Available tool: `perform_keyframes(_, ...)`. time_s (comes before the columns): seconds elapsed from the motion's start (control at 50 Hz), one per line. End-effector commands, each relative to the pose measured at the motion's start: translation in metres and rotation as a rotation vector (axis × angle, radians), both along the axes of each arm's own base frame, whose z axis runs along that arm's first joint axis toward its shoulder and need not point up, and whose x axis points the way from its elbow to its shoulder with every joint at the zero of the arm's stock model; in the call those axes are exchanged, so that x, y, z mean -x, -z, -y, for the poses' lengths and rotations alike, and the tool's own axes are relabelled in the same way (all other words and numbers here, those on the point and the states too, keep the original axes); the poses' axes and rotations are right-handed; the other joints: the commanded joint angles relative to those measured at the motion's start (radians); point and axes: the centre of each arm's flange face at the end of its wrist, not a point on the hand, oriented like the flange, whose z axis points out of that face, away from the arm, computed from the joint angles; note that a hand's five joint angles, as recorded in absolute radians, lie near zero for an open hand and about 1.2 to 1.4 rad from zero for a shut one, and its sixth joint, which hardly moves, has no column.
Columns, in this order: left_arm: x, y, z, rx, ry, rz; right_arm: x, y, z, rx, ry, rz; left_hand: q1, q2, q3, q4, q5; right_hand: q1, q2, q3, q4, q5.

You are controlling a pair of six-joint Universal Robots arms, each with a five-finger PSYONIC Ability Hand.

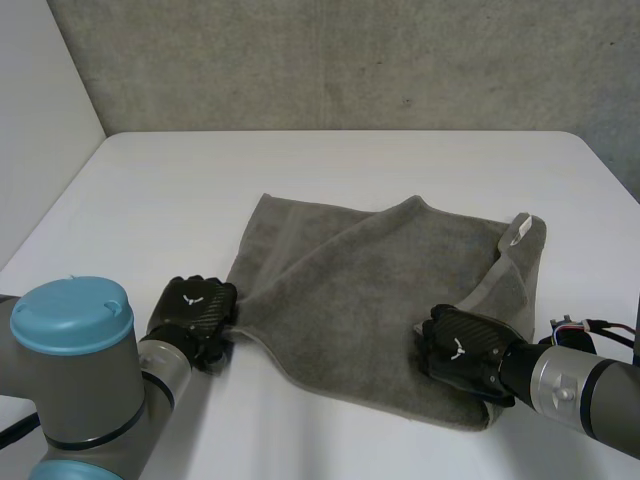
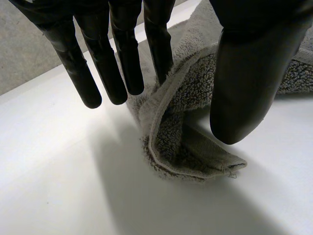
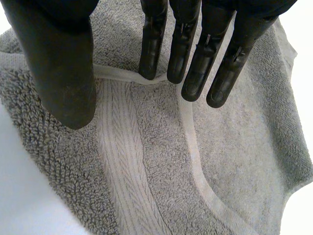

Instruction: Fold the towel.

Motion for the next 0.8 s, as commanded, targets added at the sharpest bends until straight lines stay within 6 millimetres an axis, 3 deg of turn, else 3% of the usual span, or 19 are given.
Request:
perform_keyframes(0.02, 0.000, 0.000, 0.000, 0.000, 0.000, 0.000, 0.008, 0.001, 0.008, -0.004, 0.037, 0.003, -0.027, -0.032, -0.033, -0.031, -0.007, -0.002, 0.014, -0.002, 0.000, 0.000)
perform_keyframes(0.18, 0.000, 0.000, 0.000, 0.000, 0.000, 0.000, 0.009, 0.003, 0.001, -0.019, 0.030, 0.003, -0.027, -0.032, -0.033, -0.031, -0.007, -0.269, -0.253, -0.269, -0.268, -0.267)
perform_keyframes(0.8, 0.000, -0.001, -0.001, 0.002, 0.000, 0.000, 0.011, 0.001, -0.027, -0.036, -0.006, 0.012, -0.027, -0.032, -0.033, -0.031, -0.007, -0.163, -0.147, -0.164, -0.162, -0.162)
